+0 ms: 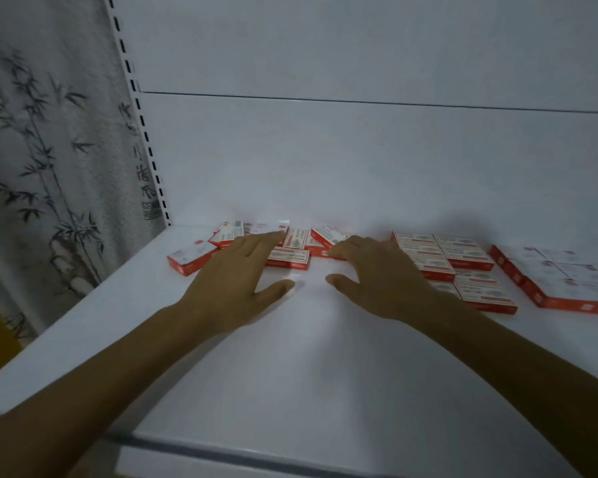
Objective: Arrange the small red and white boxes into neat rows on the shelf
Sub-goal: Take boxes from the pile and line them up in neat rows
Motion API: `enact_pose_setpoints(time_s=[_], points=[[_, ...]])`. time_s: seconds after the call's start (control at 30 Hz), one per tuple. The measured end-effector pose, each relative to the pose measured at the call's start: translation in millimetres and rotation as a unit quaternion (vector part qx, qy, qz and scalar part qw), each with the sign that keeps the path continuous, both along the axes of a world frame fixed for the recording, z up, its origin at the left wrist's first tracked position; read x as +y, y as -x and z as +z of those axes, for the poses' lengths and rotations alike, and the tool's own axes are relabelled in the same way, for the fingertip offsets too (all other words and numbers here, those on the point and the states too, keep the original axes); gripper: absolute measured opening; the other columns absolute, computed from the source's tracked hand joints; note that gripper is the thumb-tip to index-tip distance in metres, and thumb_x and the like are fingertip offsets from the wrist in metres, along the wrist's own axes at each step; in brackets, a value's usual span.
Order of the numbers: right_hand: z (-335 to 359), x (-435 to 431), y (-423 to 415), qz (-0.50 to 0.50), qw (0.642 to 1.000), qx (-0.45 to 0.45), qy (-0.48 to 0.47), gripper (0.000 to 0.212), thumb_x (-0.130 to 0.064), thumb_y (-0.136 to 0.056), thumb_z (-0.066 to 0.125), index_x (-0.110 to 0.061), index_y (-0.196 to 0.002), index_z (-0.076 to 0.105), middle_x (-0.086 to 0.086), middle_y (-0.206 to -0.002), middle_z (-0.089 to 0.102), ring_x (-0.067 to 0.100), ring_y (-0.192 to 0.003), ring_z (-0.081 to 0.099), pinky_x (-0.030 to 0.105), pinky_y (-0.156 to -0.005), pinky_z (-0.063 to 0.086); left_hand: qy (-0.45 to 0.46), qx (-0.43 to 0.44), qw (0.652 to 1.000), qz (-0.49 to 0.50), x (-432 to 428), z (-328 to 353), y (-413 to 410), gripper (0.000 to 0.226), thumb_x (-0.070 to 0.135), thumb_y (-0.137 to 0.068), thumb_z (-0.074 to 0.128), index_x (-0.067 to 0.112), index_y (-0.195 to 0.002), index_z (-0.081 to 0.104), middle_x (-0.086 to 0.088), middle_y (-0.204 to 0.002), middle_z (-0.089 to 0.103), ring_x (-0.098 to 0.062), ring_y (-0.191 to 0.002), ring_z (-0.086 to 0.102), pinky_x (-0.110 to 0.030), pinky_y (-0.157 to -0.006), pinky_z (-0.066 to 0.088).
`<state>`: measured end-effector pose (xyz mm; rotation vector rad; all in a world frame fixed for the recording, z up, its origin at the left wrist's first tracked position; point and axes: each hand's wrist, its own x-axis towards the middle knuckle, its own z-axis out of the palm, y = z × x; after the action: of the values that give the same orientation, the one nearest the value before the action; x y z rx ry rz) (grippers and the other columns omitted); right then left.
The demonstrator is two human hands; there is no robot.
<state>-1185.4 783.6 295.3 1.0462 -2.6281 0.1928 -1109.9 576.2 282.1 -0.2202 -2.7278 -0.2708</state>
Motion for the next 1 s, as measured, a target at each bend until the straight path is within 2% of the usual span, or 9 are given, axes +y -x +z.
enact_pose_setpoints(time_s=[0.27, 0.33, 0.43, 0.53, 0.63, 0.73, 0.83, 0.9, 1.0], points=[[-28, -62, -4, -0.008, 0.995, -0.100, 0.029, 0.063, -0.049, -0.090, 0.046, -0.023, -0.144, 0.023, -0.001, -0.149, 0.029, 0.017, -0.137, 0.026, 0.034, -0.108, 0.024, -0.011, -0.001, 0.999, -0.030, -40, -19, -9, 0.072, 0.058, -0.083, 0.046, 0.017, -0.142, 0.032, -0.002, -0.143, 0.041, -0.021, -0.131, 0.037, -0.032, -0.104, 0.031], [-38, -62, -3, -0.020, 0.992, -0.099, 0.070, 0.062, -0.050, -0.089, 0.047, -0.021, -0.141, 0.030, 0.000, -0.146, 0.035, 0.016, -0.134, 0.030, 0.031, -0.106, 0.026, -0.040, -0.004, 0.998, -0.042, -39, -24, -8, 0.072, 0.056, -0.082, 0.046, 0.017, -0.141, 0.033, -0.002, -0.141, 0.043, -0.020, -0.130, 0.038, -0.032, -0.104, 0.032], [-40, -57, -2, -0.028, 0.990, -0.041, 0.131, 0.048, -0.047, -0.084, 0.058, -0.023, -0.124, 0.048, -0.002, -0.127, 0.052, 0.016, -0.118, 0.046, 0.030, -0.095, 0.036, -0.076, 0.006, 0.996, -0.053, -39, -28, -8, 0.073, 0.054, -0.082, 0.048, 0.016, -0.142, 0.031, -0.003, -0.143, 0.040, -0.020, -0.131, 0.036, -0.033, -0.105, 0.031], [-42, -51, 3, -0.048, 0.981, -0.060, 0.181, 0.050, -0.049, -0.078, 0.064, -0.024, -0.118, 0.050, -0.006, -0.121, 0.054, 0.012, -0.112, 0.049, 0.034, -0.093, 0.042, -0.090, 0.008, 0.994, -0.067, -40, -30, -9, 0.072, 0.049, -0.085, 0.054, 0.019, -0.144, 0.027, -0.002, -0.145, 0.038, -0.017, -0.132, 0.033, -0.031, -0.104, 0.032], [-45, -54, 8, -0.077, 0.976, -0.099, 0.178, 0.062, -0.057, -0.075, 0.063, -0.025, -0.125, 0.047, -0.008, -0.125, 0.054, 0.011, -0.112, 0.050, 0.037, -0.094, 0.042, -0.090, 0.007, 0.993, -0.075, -41, -31, -7, 0.070, 0.043, -0.086, 0.058, 0.021, -0.144, 0.026, 0.000, -0.144, 0.038, -0.014, -0.131, 0.032, -0.022, -0.099, 0.027], [-46, -64, 14, -0.122, 0.982, -0.046, 0.139, 0.065, -0.061, -0.076, 0.057, -0.022, -0.127, 0.048, -0.001, -0.127, 0.054, 0.019, -0.114, 0.051, 0.040, -0.096, 0.040, -0.094, 0.010, 0.992, -0.079, -41, -32, -4, 0.069, 0.043, -0.086, 0.058, 0.020, -0.144, 0.029, 0.000, -0.143, 0.039, -0.014, -0.130, 0.034, -0.024, -0.101, 0.029], [-47, -68, 18, -0.145, 0.984, -0.017, 0.105, 0.052, -0.057, -0.079, 0.055, -0.021, -0.117, 0.057, 0.004, -0.120, 0.055, 0.021, -0.111, 0.049, 0.039, -0.092, 0.040, -0.107, 0.008, 0.991, -0.074, -41, -32, -2, 0.068, 0.042, -0.085, 0.059, 0.022, -0.143, 0.029, 0.001, -0.144, 0.038, -0.015, -0.130, 0.033, -0.023, -0.100, 0.027], [-46, -66, 15, -0.134, 0.980, -0.038, 0.140, 0.043, -0.052, -0.078, 0.060, -0.022, -0.108, 0.058, 0.001, -0.112, 0.057, 0.018, -0.102, 0.052, 0.040, -0.089, 0.042, -0.110, 0.010, 0.991, -0.071, -41, -32, -2, 0.068, 0.041, -0.085, 0.060, 0.024, -0.143, 0.028, 0.002, -0.144, 0.038, -0.014, -0.130, 0.032, -0.021, -0.097, 0.025], [-41, -60, 8, -0.104, 0.976, -0.042, 0.186, 0.042, -0.045, -0.075, 0.068, -0.023, -0.109, 0.057, -0.004, -0.107, 0.062, 0.013, -0.088, 0.058, 0.042, -0.086, 0.045, -0.125, 0.017, 0.989, -0.072, -40, -31, -3, 0.069, 0.041, -0.084, 0.060, 0.024, -0.143, 0.028, 0.001, -0.145, 0.037, -0.015, -0.132, 0.032, -0.024, -0.100, 0.027]])
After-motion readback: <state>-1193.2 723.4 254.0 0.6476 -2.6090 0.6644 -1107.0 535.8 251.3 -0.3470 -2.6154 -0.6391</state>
